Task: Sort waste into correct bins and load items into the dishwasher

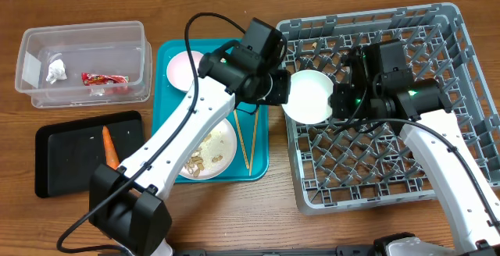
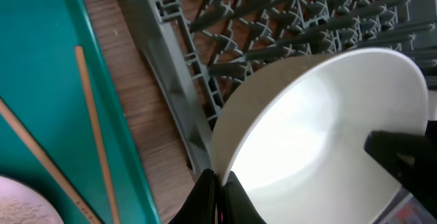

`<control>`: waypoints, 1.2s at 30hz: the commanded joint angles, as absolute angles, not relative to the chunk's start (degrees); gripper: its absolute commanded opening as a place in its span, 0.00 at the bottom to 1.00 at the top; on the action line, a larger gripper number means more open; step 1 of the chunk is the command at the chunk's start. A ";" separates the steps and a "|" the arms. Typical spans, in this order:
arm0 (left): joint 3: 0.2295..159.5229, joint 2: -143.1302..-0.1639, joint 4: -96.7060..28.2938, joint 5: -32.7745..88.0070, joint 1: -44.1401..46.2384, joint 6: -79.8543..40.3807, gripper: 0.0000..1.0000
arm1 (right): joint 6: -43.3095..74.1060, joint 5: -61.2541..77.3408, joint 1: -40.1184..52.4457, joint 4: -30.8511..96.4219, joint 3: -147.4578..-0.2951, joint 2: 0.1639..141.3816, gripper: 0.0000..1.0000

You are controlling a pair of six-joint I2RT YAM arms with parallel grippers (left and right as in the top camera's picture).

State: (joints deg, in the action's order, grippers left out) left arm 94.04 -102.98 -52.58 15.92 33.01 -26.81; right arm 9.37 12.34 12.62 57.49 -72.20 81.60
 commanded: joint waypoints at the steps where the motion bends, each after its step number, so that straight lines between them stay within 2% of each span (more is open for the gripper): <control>1: 94.04 -101.03 -52.21 17.65 33.58 -26.37 0.04 | 9.28 12.03 12.51 57.14 -72.82 81.56 0.04; 4: 94.04 -101.03 -52.25 17.61 33.56 -26.30 0.05 | 9.26 11.68 12.45 57.06 -72.82 81.56 0.04; 9: 94.04 -100.22 -52.86 17.32 32.18 -24.36 0.18 | 9.28 1.10 11.31 57.08 -73.32 81.21 0.04; 13: 94.04 -97.86 -55.13 13.63 28.84 -23.53 0.20 | 9.78 -13.26 8.95 56.21 -75.68 80.97 0.04; 18: 94.04 -93.14 -60.25 8.14 20.67 -21.89 0.20 | 12.53 -43.94 6.61 47.66 -76.25 81.49 0.04; 24: 94.04 -90.50 -62.04 8.62 14.11 -21.82 0.20 | 11.05 -63.20 3.84 35.97 -76.20 84.64 0.04; 36: 94.04 -90.26 -62.37 8.60 13.52 -21.82 0.19 | 9.19 -67.48 -2.37 30.57 -76.20 100.44 0.04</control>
State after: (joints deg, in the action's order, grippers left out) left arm 94.00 -90.91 -62.22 9.15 13.45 -23.35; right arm 9.15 -64.73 -1.96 31.29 -75.11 98.15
